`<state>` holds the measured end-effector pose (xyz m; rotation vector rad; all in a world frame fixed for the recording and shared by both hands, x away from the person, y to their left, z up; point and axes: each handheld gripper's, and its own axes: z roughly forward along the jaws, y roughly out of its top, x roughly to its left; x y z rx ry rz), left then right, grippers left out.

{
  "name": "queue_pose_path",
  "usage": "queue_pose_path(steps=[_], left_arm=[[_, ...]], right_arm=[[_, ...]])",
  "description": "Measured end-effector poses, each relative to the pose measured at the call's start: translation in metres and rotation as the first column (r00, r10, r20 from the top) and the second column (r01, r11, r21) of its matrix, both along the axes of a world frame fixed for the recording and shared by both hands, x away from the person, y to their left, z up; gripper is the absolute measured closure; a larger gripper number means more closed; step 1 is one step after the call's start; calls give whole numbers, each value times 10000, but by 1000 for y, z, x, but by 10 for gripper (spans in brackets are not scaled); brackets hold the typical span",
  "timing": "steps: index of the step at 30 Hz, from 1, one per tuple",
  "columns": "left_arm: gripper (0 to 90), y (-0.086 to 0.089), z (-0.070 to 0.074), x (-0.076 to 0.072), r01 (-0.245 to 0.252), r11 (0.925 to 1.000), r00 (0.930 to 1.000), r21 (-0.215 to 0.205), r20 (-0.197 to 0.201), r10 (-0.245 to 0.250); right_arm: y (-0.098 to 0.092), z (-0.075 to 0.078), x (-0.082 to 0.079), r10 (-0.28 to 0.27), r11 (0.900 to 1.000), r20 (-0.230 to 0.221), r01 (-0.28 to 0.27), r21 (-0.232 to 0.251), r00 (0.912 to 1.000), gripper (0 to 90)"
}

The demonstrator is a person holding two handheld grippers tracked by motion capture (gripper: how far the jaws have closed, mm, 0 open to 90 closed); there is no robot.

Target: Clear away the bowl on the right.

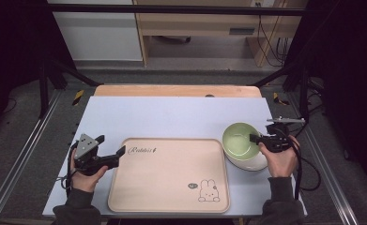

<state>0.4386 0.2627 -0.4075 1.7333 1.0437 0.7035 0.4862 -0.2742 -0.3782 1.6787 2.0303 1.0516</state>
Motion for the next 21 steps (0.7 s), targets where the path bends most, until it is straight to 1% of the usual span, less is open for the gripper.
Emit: queue_pose_path(steps=[4, 8, 9, 21], left_arm=[[114, 0, 0, 0, 12, 10000, 10000, 21, 11, -12], [115, 0, 0, -1, 8, 10000, 10000, 47, 15, -8], [115, 1, 0, -1, 14, 10000, 10000, 42, 11, -14], [115, 0, 1, -2, 46, 10000, 10000, 64, 46, -47]], right_arm=[[6, 3, -2, 195, 9998, 85, -196, 55, 9998, 836], [11, 5, -3, 372, 9993, 186, -371, -54, 9991, 835], [16, 7, -4, 489, 9988, 203, -488, -68, 9986, 835], [33, 12, -7, 1127, 9936, 403, -1126, -57, 9928, 835]])
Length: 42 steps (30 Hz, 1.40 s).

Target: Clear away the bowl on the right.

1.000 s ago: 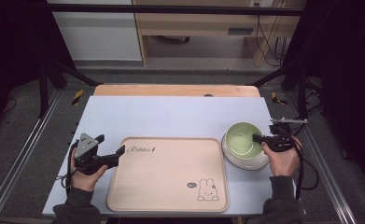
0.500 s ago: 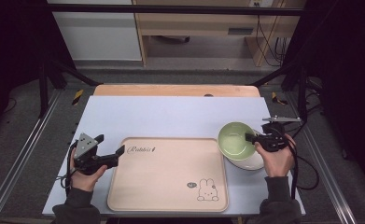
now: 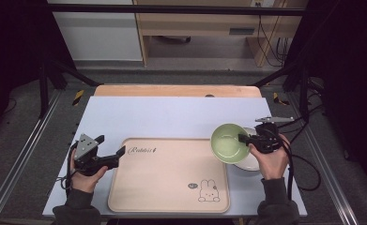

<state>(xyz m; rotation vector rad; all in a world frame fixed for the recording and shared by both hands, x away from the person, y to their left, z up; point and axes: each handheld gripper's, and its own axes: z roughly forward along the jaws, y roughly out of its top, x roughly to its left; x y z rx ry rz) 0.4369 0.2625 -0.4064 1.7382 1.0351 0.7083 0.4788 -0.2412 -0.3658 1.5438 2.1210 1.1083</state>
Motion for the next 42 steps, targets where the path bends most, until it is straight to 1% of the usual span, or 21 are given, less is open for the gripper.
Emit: queue_pose_path(steps=[7, 10, 11, 17, 29, 33, 42], left_arm=[[115, 0, 0, 0, 23, 10000, 10000, 1, 9, -23], [115, 0, 0, 0, 25, 10000, 10000, 5, 16, -25], [115, 0, 1, 0, 31, 10000, 10000, 3, 22, -31], [115, 0, 1, -1, 27, 10000, 10000, -27, 34, -27], [115, -1, 1, -1, 38, 10000, 10000, -5, 28, -38], [115, -1, 0, 0, 53, 10000, 10000, -12, 22, -53], [115, 0, 0, 0, 40, 10000, 10000, -37, 13, -40]], right_arm=[[14, 3, -3, 481, 9988, 106, -481, 31, 9988, 835], [18, 4, -3, 597, 9982, 87, -597, 56, 9982, 835], [22, 4, -4, 753, 9971, 79, -753, 56, 9971, 836], [33, 4, -3, 1008, 9949, 75, -1008, 26, 9949, 836], [47, 1, -1, 1346, 9907, 28, -1346, -189, 9909, 835], [52, 1, 0, 1414, 9898, 21, -1413, -166, 9900, 835], [63, 3, 2, 1621, 9864, 24, -1620, -277, 9868, 835]])
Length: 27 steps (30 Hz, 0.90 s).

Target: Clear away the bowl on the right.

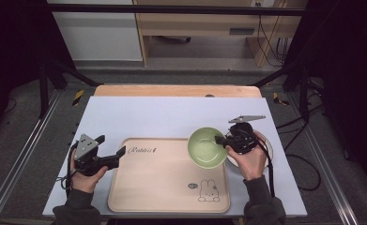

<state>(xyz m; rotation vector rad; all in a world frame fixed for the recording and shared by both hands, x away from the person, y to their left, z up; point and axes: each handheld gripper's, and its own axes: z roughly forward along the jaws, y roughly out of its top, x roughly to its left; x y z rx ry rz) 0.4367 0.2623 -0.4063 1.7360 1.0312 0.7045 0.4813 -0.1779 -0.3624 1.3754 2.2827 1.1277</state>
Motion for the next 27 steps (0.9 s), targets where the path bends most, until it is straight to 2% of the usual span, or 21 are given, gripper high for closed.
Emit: queue_pose_path(steps=[27], left_arm=[[115, 1, 2, -1, 27, 10000, 10000, -80, 83, -26]], right_arm=[[47, -14, 21, 549, 9984, -331, -552, -90, 9979, 834]])
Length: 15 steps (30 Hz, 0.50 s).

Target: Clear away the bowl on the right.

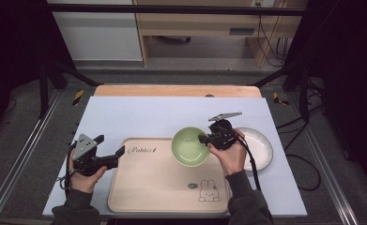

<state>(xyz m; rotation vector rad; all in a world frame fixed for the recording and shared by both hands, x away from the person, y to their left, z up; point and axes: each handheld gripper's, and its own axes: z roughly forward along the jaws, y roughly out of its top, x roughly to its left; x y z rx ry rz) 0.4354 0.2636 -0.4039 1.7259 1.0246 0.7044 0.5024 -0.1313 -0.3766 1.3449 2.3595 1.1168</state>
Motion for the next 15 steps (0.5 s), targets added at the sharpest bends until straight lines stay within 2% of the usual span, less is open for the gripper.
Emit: queue_pose_path(steps=[15], left_arm=[[115, 0, 1, -1, -5, 10000, 10000, -65, 51, 5]], right_arm=[[26, -15, 9, 160, 9998, -239, -161, -73, 9996, 835]])
